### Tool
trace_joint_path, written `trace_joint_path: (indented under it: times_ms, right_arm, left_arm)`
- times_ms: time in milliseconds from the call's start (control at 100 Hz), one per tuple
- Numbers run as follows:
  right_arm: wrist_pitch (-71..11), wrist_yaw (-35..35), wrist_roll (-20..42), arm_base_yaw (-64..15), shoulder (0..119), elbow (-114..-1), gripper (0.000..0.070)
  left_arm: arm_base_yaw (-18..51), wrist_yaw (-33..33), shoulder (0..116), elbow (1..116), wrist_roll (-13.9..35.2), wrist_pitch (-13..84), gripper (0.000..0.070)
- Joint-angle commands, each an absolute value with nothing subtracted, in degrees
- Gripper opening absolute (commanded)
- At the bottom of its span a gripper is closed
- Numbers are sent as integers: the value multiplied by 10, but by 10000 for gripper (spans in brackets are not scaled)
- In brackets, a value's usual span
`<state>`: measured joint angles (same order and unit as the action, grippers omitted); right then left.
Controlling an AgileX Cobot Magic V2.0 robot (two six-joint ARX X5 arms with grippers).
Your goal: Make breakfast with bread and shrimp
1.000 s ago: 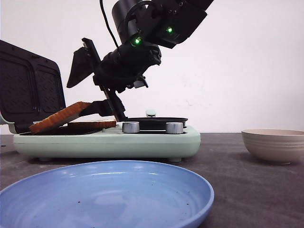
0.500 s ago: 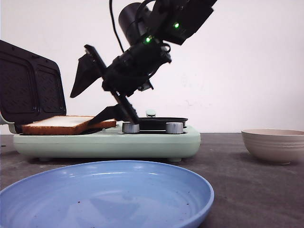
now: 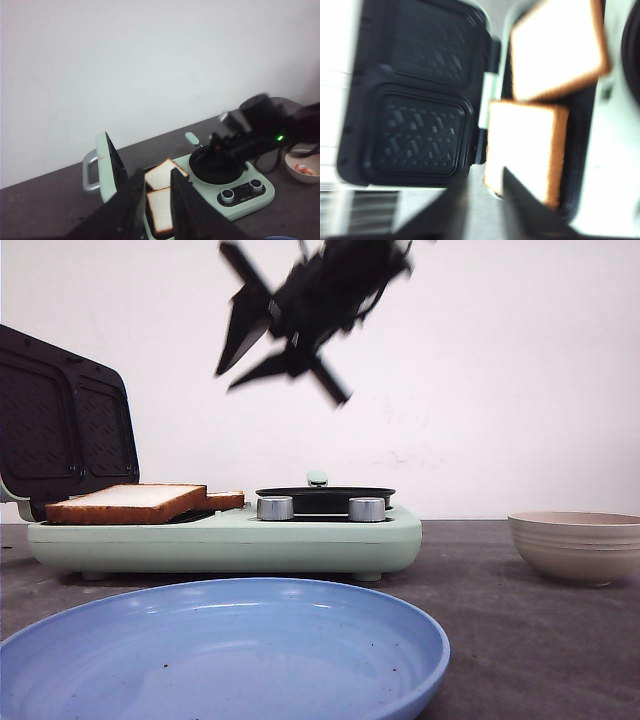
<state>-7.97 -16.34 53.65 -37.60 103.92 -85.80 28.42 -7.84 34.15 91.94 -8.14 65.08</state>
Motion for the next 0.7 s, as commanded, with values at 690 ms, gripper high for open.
trace_joint_path:
  times_ms: [690]
  right_arm:
    - [-196, -10, -30, -503, 734, -861, 4]
  left_arm:
    - [288, -29, 343, 634, -34, 479, 14]
